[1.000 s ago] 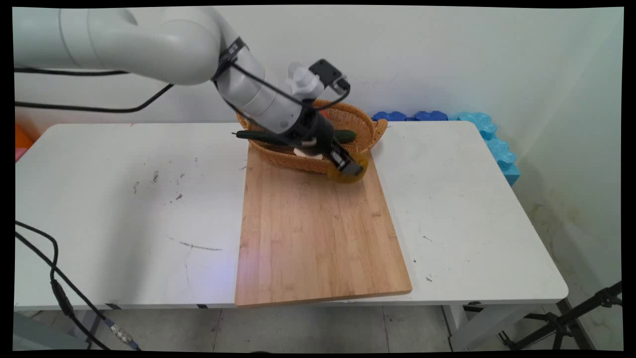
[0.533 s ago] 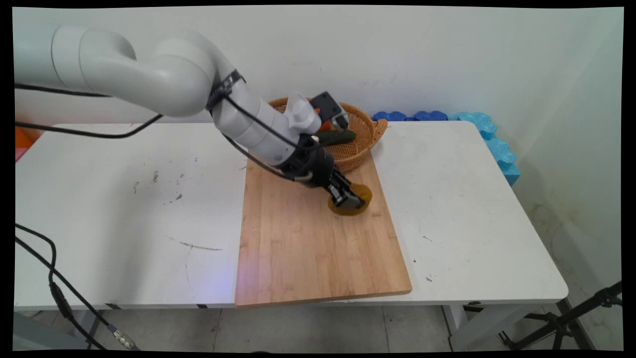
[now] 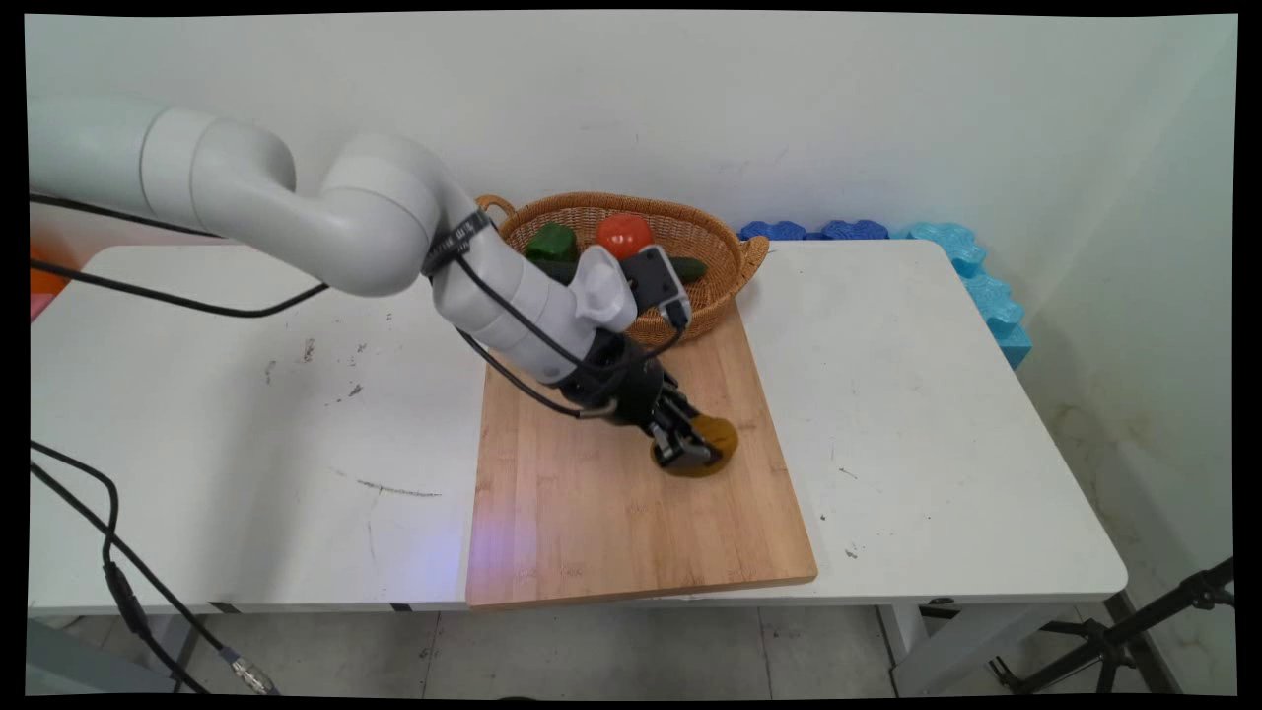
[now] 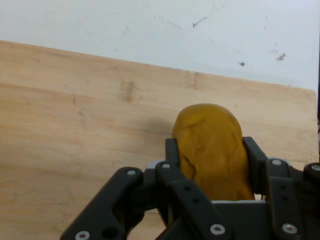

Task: Place the picked object on the cutting board

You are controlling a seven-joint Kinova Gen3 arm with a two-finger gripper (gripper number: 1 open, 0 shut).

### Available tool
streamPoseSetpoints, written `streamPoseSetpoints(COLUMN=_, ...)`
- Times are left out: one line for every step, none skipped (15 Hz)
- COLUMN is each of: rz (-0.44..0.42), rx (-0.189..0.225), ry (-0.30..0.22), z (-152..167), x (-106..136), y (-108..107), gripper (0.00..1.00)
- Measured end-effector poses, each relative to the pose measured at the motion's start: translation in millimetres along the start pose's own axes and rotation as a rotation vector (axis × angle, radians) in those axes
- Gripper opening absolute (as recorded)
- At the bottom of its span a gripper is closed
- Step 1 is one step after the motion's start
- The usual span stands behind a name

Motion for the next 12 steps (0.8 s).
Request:
streamPoseSetpoints(rz=0.006, rx=-0.003, ry=-0.002, z=3.1, x=-2.8, y=0.5, gripper=0.00)
streamPoseSetpoints(rz=0.012, rx=-0.005, ry=-0.004, z=6.4, x=-5.7, y=0.9, gripper=0.00)
streamPoseSetpoints(rz=0.018, rx=-0.007, ry=-0.005, z=9.4, x=-8.3, y=0.9, gripper=0.00)
streamPoseSetpoints(rz=0.024, rx=-0.007, ry=-0.006, z=11.9, x=-10.2, y=0.8, gripper=0.00)
streamPoseSetpoints(rz=0.027, rx=-0.007, ry=-0.006, z=13.3, x=-11.5, y=0.6, gripper=0.00)
streamPoseSetpoints(rz=0.031, rx=-0.007, ry=-0.007, z=15.2, x=-13.2, y=0.3, gripper=0.00)
streamPoseSetpoints(rz=0.036, rx=-0.006, ry=-0.008, z=17.1, x=-15.3, y=-0.1, gripper=0.00)
streamPoseSetpoints(rz=0.041, rx=-0.005, ry=-0.008, z=18.7, x=-17.1, y=-0.6, gripper=0.00)
streamPoseSetpoints(rz=0.045, rx=-0.004, ry=-0.009, z=19.6, x=-18.6, y=-0.9, gripper=1.00)
streamPoseSetpoints(rz=0.049, rx=-0.003, ry=-0.008, z=20.4, x=-20.1, y=-1.3, gripper=1.00)
streamPoseSetpoints(rz=0.055, rx=-0.002, ry=-0.008, z=20.6, x=-21.3, y=-1.7, gripper=1.00)
streamPoseSetpoints(rz=0.059, rx=-0.001, ry=-0.008, z=20.3, x=-22.5, y=-1.9, gripper=1.00)
